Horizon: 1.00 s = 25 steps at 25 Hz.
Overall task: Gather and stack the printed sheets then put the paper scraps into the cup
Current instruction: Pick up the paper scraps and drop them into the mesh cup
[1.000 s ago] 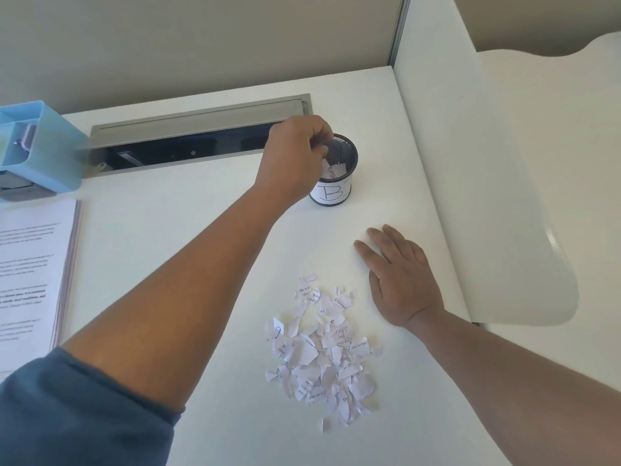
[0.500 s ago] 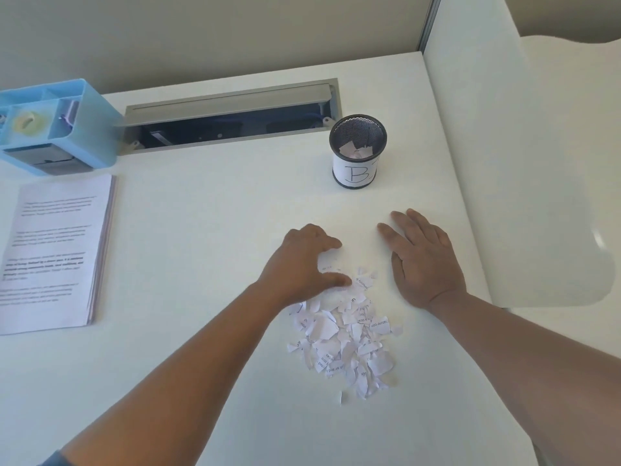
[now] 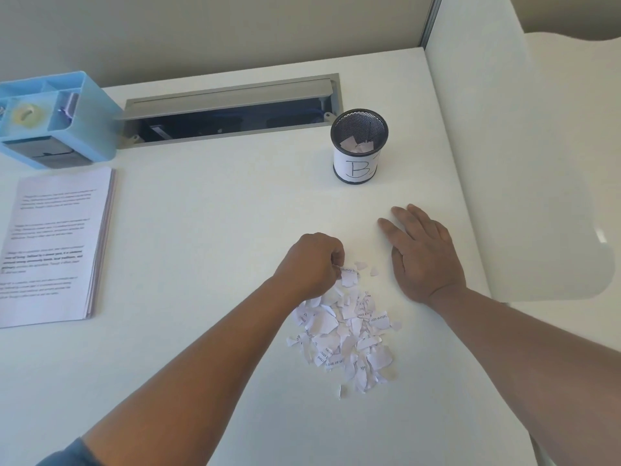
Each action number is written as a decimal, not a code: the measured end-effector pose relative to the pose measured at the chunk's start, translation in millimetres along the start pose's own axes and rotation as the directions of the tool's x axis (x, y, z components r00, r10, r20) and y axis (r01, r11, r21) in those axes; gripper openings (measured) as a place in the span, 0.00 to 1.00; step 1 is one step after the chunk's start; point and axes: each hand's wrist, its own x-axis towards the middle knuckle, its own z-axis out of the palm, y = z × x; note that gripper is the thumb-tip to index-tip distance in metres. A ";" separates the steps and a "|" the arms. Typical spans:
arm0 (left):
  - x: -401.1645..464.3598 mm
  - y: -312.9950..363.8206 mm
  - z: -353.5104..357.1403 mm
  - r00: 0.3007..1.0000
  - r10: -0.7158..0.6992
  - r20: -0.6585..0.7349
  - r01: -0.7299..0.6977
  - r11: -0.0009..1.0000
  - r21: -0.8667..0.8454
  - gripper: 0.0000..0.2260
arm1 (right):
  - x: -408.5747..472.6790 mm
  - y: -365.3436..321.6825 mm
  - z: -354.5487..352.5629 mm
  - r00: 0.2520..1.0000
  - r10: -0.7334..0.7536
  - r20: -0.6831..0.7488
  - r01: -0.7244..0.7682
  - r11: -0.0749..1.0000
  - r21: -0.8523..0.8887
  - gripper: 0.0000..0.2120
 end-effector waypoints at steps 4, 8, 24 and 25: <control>1.5 -2.3 -12.3 0.999 -0.028 -0.018 0.026 0.996 -0.090 0.04 | 0.1 -0.6 0.2 1.000 0.004 0.004 -0.004 1.000 -0.004 0.26; 1.3 2.4 -40.6 0.996 -0.030 -0.084 0.013 0.981 -0.195 0.04 | 0.3 -1.0 -0.5 1.000 0.005 -0.006 -0.005 1.000 0.004 0.26; 104.8 56.5 -115.1 0.851 0.137 -0.507 -0.255 0.952 -0.171 0.08 | 1.5 0.6 -2.7 1.000 0.002 0.025 -0.002 1.000 0.000 0.25; 104.8 55.1 -115.6 0.847 0.137 -0.514 -0.264 0.947 -0.182 0.09 | 1.5 0.8 -2.9 1.000 0.003 0.025 -0.003 1.000 0.002 0.25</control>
